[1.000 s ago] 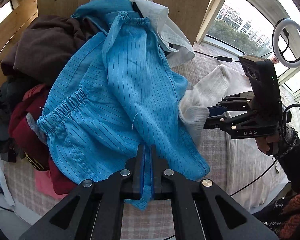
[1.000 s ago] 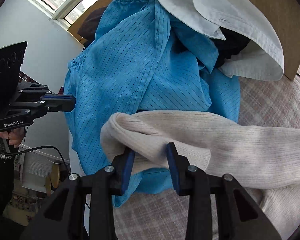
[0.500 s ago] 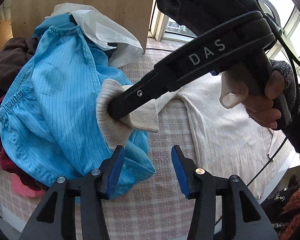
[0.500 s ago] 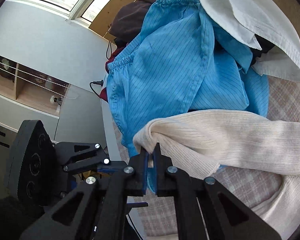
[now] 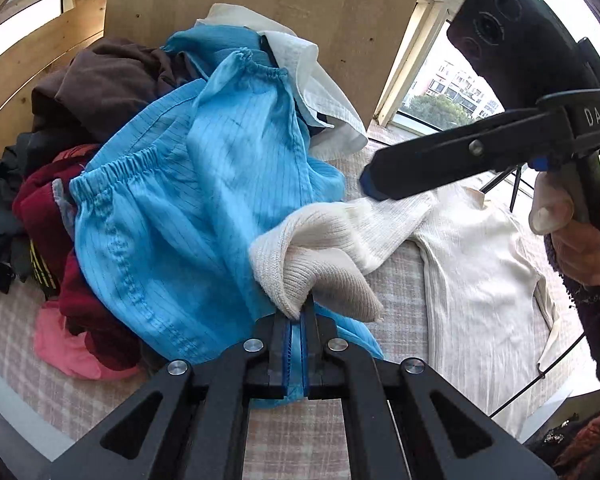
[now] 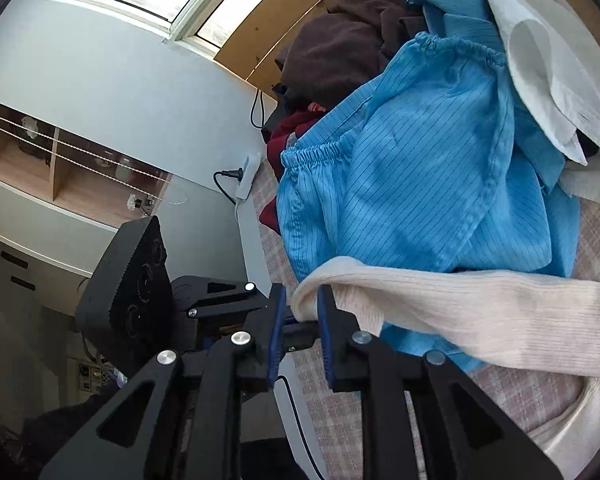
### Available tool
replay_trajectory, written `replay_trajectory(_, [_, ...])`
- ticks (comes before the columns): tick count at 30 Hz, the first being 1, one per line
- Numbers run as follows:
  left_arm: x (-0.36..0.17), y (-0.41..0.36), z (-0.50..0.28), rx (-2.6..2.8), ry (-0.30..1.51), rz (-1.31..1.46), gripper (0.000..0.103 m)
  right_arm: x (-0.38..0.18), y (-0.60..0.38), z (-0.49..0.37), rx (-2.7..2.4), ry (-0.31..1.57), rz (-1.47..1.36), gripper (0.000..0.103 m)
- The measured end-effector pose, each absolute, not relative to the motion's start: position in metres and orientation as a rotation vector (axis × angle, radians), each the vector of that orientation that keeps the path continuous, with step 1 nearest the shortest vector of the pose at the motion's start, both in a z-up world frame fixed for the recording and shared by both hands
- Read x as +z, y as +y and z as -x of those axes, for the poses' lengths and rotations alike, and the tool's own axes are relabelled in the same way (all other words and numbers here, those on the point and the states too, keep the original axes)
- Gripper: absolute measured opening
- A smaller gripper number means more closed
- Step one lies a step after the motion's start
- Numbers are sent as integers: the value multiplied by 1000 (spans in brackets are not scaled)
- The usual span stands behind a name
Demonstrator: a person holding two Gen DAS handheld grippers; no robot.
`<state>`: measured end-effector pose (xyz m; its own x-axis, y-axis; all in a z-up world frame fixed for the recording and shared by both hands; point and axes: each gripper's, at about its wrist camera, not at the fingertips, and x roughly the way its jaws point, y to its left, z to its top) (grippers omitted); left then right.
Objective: Fold clothes
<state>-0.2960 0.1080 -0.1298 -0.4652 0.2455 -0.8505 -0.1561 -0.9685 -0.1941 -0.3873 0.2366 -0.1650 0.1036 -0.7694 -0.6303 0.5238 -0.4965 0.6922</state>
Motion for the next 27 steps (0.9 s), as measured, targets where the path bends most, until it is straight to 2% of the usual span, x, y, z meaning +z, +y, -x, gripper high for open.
replay_trajectory(1, [-125,101,297,2506,-114,1476,3,-161,251,393,-1624,-284,-1339,39])
replay_trajectory(2, [-120,94,298,2509,-105,1476,3,-163,271,399,-1693,-268,-1343,42])
replay_trajectory(5, [-106,86,302,2511,-16,1491,3,-176,338,418,-1961,-179,-1374,42])
replay_trajectory(10, [-96,95,304,2489,137,1515,3,-237,426,462,-2253,243,-1592,42])
replay_trajectory(13, [-91,87,314,2507,169,1537,3,-265,452,479,-2195,275,-1675,42])
replay_trajectory(27, [-108,76,341,2463,217,1669,3,-305,346,472,-1735,798,-1361,42])
